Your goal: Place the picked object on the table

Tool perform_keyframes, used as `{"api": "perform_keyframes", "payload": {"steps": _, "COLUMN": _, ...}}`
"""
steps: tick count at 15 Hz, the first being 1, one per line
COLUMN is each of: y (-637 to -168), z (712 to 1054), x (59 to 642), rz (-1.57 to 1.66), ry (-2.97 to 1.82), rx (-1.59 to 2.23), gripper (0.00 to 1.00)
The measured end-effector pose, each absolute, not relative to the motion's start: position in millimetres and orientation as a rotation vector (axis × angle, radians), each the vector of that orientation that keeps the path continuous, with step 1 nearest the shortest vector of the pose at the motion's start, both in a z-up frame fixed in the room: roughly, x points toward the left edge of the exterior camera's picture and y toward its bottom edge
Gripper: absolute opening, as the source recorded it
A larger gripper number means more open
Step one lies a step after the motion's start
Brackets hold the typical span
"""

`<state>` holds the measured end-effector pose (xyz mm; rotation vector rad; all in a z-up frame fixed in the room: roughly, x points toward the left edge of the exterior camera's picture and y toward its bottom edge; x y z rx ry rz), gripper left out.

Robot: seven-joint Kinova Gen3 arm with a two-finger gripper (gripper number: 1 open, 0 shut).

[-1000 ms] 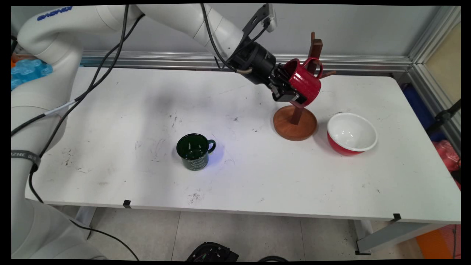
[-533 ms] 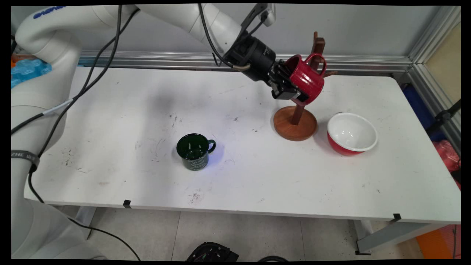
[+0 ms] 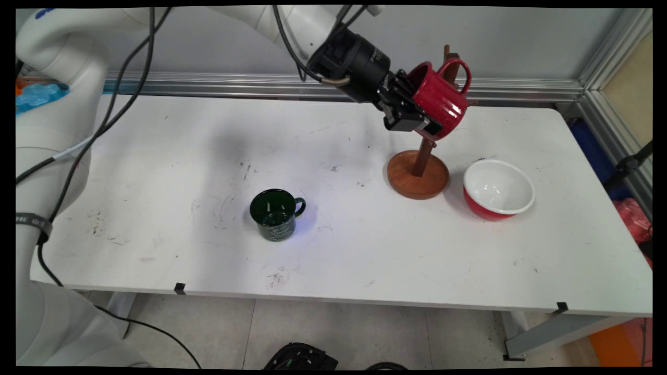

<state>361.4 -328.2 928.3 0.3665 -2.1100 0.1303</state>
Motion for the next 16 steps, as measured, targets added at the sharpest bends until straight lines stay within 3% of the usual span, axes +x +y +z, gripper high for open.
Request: {"api": "perform_keyframes", "payload": {"steps": 16, "y": -276.6, "z": 966.4, "x": 418.7, "rz": 0.27, "ry": -2.301, "rx": 0.264, "gripper": 0.0}}
